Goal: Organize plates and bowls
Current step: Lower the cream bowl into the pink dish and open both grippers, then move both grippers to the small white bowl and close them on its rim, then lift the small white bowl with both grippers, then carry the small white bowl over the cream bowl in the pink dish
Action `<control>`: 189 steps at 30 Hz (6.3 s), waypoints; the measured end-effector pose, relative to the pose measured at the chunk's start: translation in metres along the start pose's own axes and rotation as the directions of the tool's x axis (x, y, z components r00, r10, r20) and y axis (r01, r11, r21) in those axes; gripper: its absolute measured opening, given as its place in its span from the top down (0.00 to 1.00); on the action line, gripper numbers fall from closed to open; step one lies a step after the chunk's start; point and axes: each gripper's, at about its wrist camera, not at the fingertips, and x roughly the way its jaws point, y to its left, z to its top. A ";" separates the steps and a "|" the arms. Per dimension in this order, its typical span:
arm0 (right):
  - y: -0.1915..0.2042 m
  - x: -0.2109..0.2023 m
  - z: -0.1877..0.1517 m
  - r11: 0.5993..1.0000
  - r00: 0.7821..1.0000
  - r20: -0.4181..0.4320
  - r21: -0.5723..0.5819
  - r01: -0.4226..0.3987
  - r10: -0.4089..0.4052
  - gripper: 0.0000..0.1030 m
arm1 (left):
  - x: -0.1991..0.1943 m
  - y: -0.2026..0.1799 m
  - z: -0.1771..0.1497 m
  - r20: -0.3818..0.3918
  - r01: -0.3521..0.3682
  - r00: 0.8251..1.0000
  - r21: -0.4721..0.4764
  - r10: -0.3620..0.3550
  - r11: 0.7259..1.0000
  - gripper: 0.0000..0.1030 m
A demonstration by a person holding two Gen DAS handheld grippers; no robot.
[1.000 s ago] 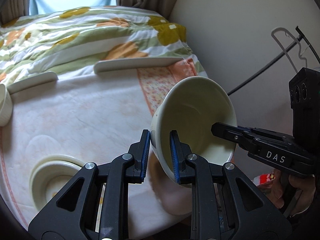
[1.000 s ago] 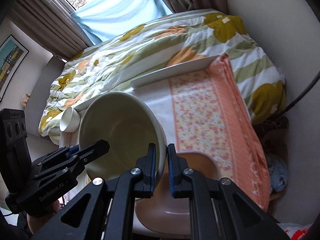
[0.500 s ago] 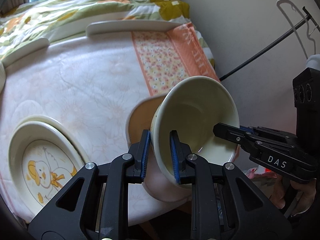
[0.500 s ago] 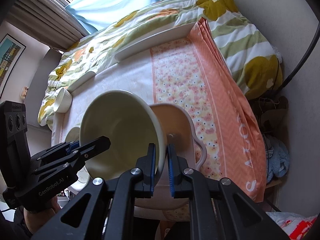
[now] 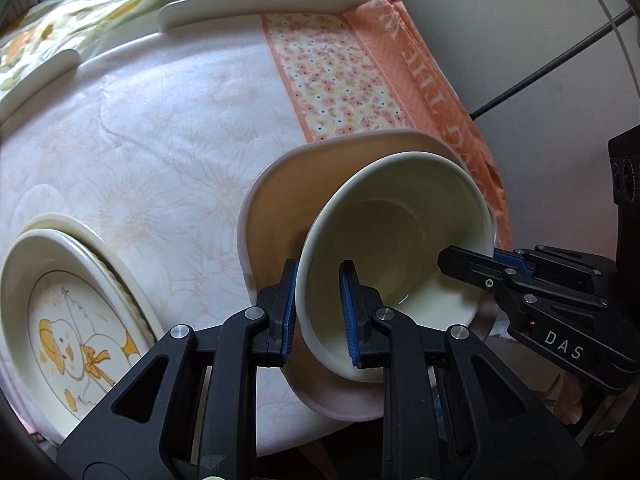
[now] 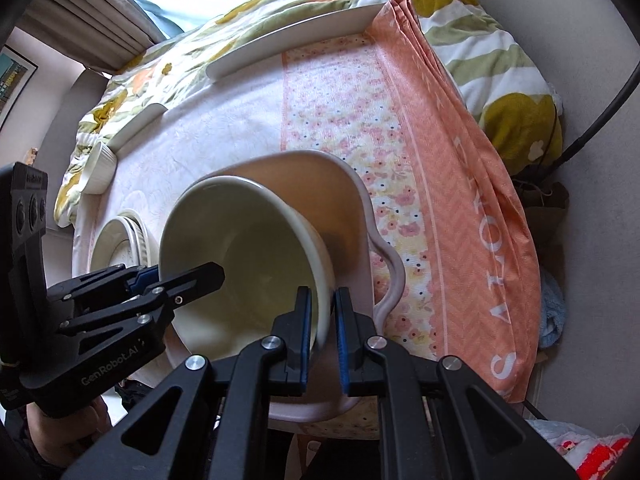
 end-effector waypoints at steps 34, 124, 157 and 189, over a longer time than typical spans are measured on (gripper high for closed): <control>0.000 -0.004 0.007 0.998 1.000 -0.014 0.055 -0.015 0.016 0.88 | -0.020 0.012 0.012 0.020 0.020 1.000 -0.005 -0.020 1.000 0.83; 0.401 0.196 0.193 0.845 0.978 -0.169 -0.501 -0.189 0.118 0.86 | -0.103 0.471 0.022 0.279 0.103 0.957 -0.594 0.085 0.798 0.80; 0.110 -0.071 0.062 0.999 0.976 0.218 -0.038 0.013 -0.004 0.86 | -0.127 0.058 0.045 0.228 0.154 0.962 0.007 -0.152 0.988 0.80; 0.019 -0.034 -0.003 0.999 0.996 0.078 -0.007 0.037 -0.036 0.86 | -0.038 -0.006 0.011 0.020 0.055 0.998 0.034 -0.055 0.998 0.80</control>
